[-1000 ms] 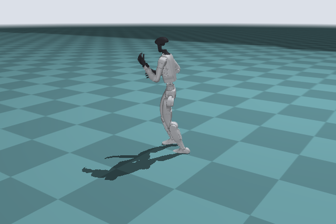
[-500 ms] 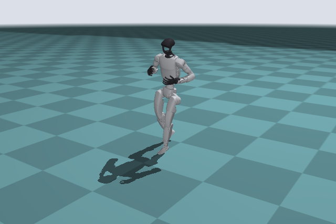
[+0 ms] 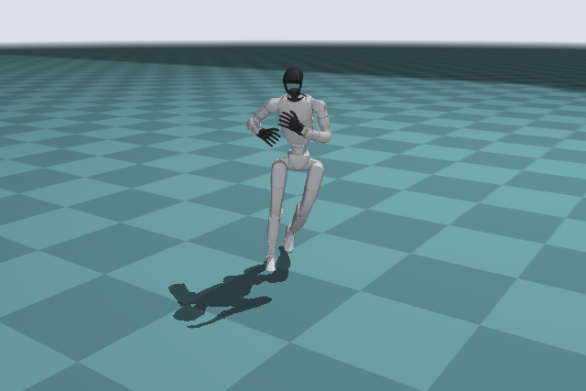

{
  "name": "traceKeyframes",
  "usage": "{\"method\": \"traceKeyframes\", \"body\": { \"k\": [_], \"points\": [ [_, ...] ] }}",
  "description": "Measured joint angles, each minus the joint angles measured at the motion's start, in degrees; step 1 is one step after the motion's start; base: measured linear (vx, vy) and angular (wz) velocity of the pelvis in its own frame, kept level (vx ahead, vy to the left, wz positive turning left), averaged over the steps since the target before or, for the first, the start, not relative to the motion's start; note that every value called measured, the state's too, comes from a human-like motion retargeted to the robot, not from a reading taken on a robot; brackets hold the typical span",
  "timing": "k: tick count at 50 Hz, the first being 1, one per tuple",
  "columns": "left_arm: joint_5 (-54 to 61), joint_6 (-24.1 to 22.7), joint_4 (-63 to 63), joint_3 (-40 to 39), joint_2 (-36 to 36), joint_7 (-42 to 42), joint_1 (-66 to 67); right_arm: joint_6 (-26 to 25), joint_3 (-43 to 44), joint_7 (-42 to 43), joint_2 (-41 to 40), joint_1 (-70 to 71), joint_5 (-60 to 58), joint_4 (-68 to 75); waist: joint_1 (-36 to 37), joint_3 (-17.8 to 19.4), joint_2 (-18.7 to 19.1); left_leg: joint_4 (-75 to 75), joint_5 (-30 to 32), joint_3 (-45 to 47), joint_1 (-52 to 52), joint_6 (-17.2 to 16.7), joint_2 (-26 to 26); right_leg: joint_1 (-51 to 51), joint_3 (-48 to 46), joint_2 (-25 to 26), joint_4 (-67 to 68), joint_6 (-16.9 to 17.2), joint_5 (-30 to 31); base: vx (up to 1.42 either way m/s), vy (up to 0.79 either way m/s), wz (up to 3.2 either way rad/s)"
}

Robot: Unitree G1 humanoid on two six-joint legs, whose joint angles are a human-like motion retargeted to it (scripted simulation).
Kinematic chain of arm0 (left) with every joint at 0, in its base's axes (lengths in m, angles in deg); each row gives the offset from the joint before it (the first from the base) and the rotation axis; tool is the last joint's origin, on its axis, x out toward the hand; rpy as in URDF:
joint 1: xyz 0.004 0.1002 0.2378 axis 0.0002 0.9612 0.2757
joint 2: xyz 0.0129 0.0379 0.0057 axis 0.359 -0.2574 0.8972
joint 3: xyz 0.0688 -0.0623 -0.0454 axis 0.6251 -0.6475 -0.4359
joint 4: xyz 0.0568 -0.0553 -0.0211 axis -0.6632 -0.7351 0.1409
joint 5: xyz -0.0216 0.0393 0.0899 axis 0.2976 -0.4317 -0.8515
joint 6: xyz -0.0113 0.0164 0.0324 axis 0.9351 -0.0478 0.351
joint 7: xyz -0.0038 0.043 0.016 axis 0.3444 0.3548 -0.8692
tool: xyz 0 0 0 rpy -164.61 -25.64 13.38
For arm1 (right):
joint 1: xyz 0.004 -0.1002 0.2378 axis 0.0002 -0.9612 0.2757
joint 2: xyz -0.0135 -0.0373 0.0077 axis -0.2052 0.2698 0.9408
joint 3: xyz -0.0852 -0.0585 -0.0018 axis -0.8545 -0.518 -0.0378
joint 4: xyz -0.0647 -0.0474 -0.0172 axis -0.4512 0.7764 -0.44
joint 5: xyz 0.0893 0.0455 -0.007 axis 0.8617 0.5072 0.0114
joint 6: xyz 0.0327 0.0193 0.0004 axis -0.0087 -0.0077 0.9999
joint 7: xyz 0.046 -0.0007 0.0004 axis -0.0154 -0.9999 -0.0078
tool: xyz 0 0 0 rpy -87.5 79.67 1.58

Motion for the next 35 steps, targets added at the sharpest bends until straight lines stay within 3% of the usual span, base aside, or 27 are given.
{"method": "traceKeyframes", "body": {
  "k": [2, 3, 5, 7, 10, 15, 17, 20, 23, 24, 25, 28, 30, 33, 35],
  "points": [
    [-2.4, 1.3, -1.9, -0.5, 1.5, 1.0, 2.2, 0.5, 0.6, 1.3, 1.0, 4.6, -1.7, 1.0, 1.9, 2.8, 2.6, 17.4, -2.0, 0.7, -6.2, 1.7, 3.1, 0.4, -1.5, 1.5, 8.3, -7.6, -7.7, 0.75, 0.01, 0.25],
    [-2.8, 1.6, -2.6, -1.2, 1.7, 2.1, 5.2, 0.5, 0.4, 1.6, 1.3, 7.4, -2.5, 1.7, 3.0, 4.4, 3.6, 24.2, -4.5, 0.8, -8.5, 2.7, 4.3, 0.2, -1.9, 2.0, 13.5, -9.1, -11.2, 0.77, 0.05, 0.13],
    [-1.5, 0.7, -2.2, -4.0, 1.5, 4.2, 14.5, 0.1, -0.9, 1.6, 1.5, 15.0, -6.4, 2.7, 4.7, 6.6, 4.2, 33.7, -11.5, 3.0, -12.5, 5.0, 7.1, 0.1, -2.7, 1.4, 22.7, -7.7, -15.7, 0.80, 0.07, 0.05],
    [3.2, -1.3, 0.6, -9.4, 1.9, 4.9, 26.8, -0.4, -3.0, 3.7, -2.1, 21.6, -8.9, 2.8, 6.9, 7.0, 2.4, 35.5, -15.4, 6.8, -15.6, 6.6, 10.2, 2.0, -2.2, -0.3, 24.3, -4.8, -15.6, 0.85, 0.06, -0.10],
    [8.8, -2.6, 4.5, -19.6, 5.2, 4.6, 43.6, -0.6, -5.2, 7.0, -11.0, 24.0, -1.5, 0.1, 12.8, 4.7, -1.1, 26.9, -17.2, 9.8, -19.1, 5.6, 11.9, 6.9, 0.2, -2.9, 18.3, -1.9, -9.6, 0.90, 0.11, -0.33],
    [17.6, -2.6, 2.9, -30.9, 8.5, -1.0, 55.4, 0.2, -8.4, 3.5, -19.5, 15.9, 13.7, -2.2, 23.5, 0.4, -5.4, -13.0, -10.8, 11.8, -15.6, 0.0, 11.3, 13.4, 3.3, -7.2, 9.4, 6.0, 9.5, 0.93, 0.28, -0.20],
    [18.5, -2.5, 4.2, -32.8, 8.0, -0.9, 55.1, -0.4, -10.2, 2.0, -19.9, 13.2, 11.1, -0.6, 23.5, 1.1, -3.9, -27.2, -9.0, 17.1, -10.9, -2.5, 13.5, 17.5, 3.6, -6.3, 8.5, 2.9, 14.6, 0.95, 0.42, 0.52],
    [14.4, -2.0, 8.2, -30.7, 7.7, 0.9, 49.2, -1.2, -11.2, -1.7, -18.8, 9.3, 4.2, 1.9, 21.1, 3.9, -0.8, -33.7, -1.9, 17.0, -5.2, -4.9, 15.4, 19.5, 4.0, -3.3, 20.2, -5.1, 14.6, 0.89, 0.38, 0.98],
    [11.4, 1.4, 5.9, -23.1, 8.4, 2.9, 30.5, -3.1, -9.9, 0.3, -18.7, 7.4, 1.0, 7.6, 18.2, 6.2, -5.5, -20.9, -9.6, 12.5, -8.2, 5.3, 9.7, 8.4, 5.2, -7.2, 47.9, -10.9, 1.7, 0.74, 0.25, 1.42],
    [10.9, 1.9, 3.6, -19.5, 8.2, 3.5, 23.3, -3.4, -8.9, 1.8, -19.1, 5.9, 0.8, 9.3, 17.1, 6.4, -6.8, -12.5, -14.1, 11.5, -11.3, 6.6, 9.0, 4.5, 4.9, -8.3, 55.1, -10.9, -2.0, 0.74, 0.17, 1.66],
    [10.6, 2.2, 1.1, -15.6, 7.9, 4.2, 16.2, -3.6, -7.7, 3.5, -19.8, 3.9, 0.9, 10.7, 16.0, 6.5, -7.6, -2.9, -19.0, 10.6, -15.0, 6.7, 9.0, 0.9, 4.2, -8.9, 61.2, -10.2, -5.0, 0.78, 0.16, 1.48],
    [4.5, 2.9, -1.9, -8.2, 5.2, 4.9, -1.1, -2.4, -3.6, 3.5, -17.8, -1.5, 5.9, 9.2, 11.3, 8.2, -6.1, -3.6, -22.0, 7.3, -10.1, 3.9, 7.6, -4.6, 3.2, -7.1, 63.0, -14.2, -12.1, 0.84, 0.17, 1.16],
    [1.3, 1.1, -1.0, -4.7, 3.1, 5.1, -9.3, -0.5, -0.4, 1.2, -14.8, -5.0, 11.9, 5.4, 6.2, 7.8, -3.4, -6.9, -21.0, 5.2, -6.5, 0.8, 7.9, -7.1, 1.1, -5.0, 56.7, -13.8, -14.4, 0.89, 0.15, 1.09],
    [-1.5, -1.2, 1.5, -2.1, 0.6, 5.1, -16.1, 1.2, 2.6, -0.9, -9.8, -8.5, 18.8, 1.2, -1.0, 4.6, 1.4, -14.4, -15.1, 3.8, -2.1, -2.1, 8.3, -9.4, -2.5, -1.9, 35.5, -8.3, -10.8, 0.94, 0.08, 0.68],
    [14.2, -5.7, 3.3, 0.0, -4.4, 0.5, -16.9, 1.5, 2.6, -0.1, -8.5, -9.1, 23.4, 0.8, -3.7, 2.6, 2.8, -20.0, -9.8, 3.0, 1.8, -2.9, 6.8, -8.7, -4.5, -0.9, 17.9, -2.3, -4.8, 1.01, -0.01, 0.12]
  ]
}}
